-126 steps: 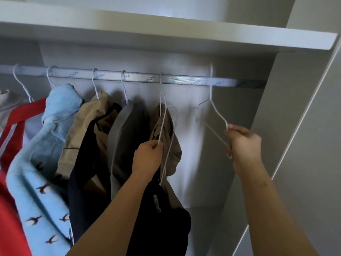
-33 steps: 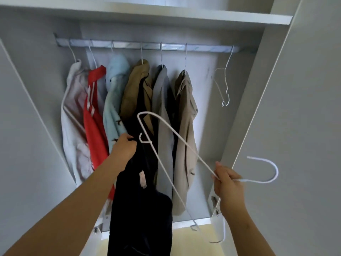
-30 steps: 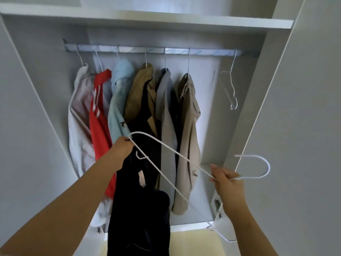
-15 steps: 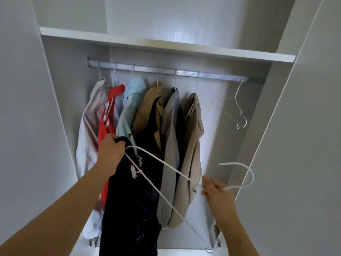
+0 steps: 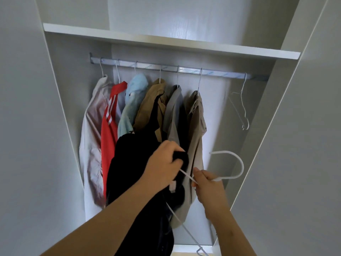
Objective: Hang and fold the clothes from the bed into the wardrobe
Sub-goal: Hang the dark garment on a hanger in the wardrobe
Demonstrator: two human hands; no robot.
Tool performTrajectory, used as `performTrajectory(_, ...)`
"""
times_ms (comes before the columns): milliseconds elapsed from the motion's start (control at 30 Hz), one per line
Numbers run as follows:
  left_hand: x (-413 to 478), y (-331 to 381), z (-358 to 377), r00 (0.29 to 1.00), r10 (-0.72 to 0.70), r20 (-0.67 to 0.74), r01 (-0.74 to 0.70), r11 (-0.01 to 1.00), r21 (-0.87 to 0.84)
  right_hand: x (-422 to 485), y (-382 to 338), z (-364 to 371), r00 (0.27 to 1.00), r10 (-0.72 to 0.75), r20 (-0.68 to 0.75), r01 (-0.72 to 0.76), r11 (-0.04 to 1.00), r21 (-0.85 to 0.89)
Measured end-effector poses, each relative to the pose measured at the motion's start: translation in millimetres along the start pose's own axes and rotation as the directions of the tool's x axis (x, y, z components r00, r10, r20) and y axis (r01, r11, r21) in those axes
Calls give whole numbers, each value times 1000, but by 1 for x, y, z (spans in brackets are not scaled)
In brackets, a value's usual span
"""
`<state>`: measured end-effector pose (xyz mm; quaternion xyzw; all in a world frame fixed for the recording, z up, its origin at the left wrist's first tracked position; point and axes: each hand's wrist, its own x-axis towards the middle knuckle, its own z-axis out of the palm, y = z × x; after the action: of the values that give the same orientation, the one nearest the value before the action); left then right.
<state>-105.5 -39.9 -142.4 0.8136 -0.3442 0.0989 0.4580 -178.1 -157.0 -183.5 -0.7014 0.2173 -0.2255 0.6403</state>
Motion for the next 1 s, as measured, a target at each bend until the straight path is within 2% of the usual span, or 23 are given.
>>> performTrajectory(133, -12, 9, 1, 980, 58, 189, -28, 987, -156, -1, -6, -1, 999, 17, -43, -13, 995, 102)
performTrajectory(167, -14, 5, -4, 975, 109, 191, -85, 988, -130, 0, -8, -4, 997, 3, -76, 5, 994, 109)
performTrajectory(200, -13, -1, -9, 972, 169, 161, -171, 985, -3, 2, -11, -8, 994, -18, -105, 30, 993, 111)
performTrajectory(233, -11, -7, -13, 962, 255, 101, -270, 943, 195, 5, -15, -11, 992, -43, -122, 57, 992, 111)
performTrajectory(267, -8, -10, -16, 937, 345, 58, -338, 851, 403, 7, -18, -14, 990, -64, -125, 77, 992, 105)
performTrajectory(300, -6, -12, -17, 920, 387, 61, -359, 770, 527, 8, -21, -15, 990, -82, -116, 92, 992, 89)
performTrajectory(333, -4, -12, -17, 906, 418, 69, -379, 728, 571, 8, -24, -15, 989, -100, -106, 108, 992, 65)
performTrajectory(433, 1, -11, -18, 881, 464, 93, -431, 705, 563, 7, -35, -13, 973, -206, -107, 200, 978, -63)
performTrajectory(533, 1, -13, -21, 893, 449, 39, -410, 773, 484, 7, -45, -13, 887, -423, -184, 362, 885, -293)
performTrajectory(600, -1, -13, -23, 928, 364, -74, -305, 860, 408, 3, -46, -10, 732, -617, -289, 462, 762, -454)
performTrajectory(633, -1, -13, -24, 942, 309, -130, -241, 894, 377, 0, -43, -7, 670, -663, -334, 489, 733, -472)
performTrajectory(667, 1, -13, -24, 948, 262, -178, -186, 915, 359, -2, -38, -3, 657, -668, -350, 510, 735, -446)
performTrajectory(700, 4, -12, -24, 951, 222, -213, -138, 927, 350, -4, -31, 1, 708, -633, -314, 518, 767, -379)
performTrajectory(767, 11, -10, -26, 946, 192, -261, -98, 937, 336, -3, -17, 13, 862, -489, -133, 441, 853, -280)
performTrajectory(833, 19, -8, -32, 935, 191, -299, -97, 948, 304, 1, -5, 20, 941, -324, 95, 338, 910, -241)
performTrajectory(900, 26, -9, -44, 923, 161, -350, -70, 963, 258, 8, 10, 17, 926, -191, 325, 271, 936, -223)
performTrajectory(933, 30, -12, -51, 917, 137, -375, -44, 968, 245, 11, 18, 12, 909, -134, 394, 250, 933, -259)
performTrajectory(1000, 36, -20, -66, 901, 115, -417, -13, 971, 239, 14, 34, -2, 899, -24, 438, 225, 883, -413)
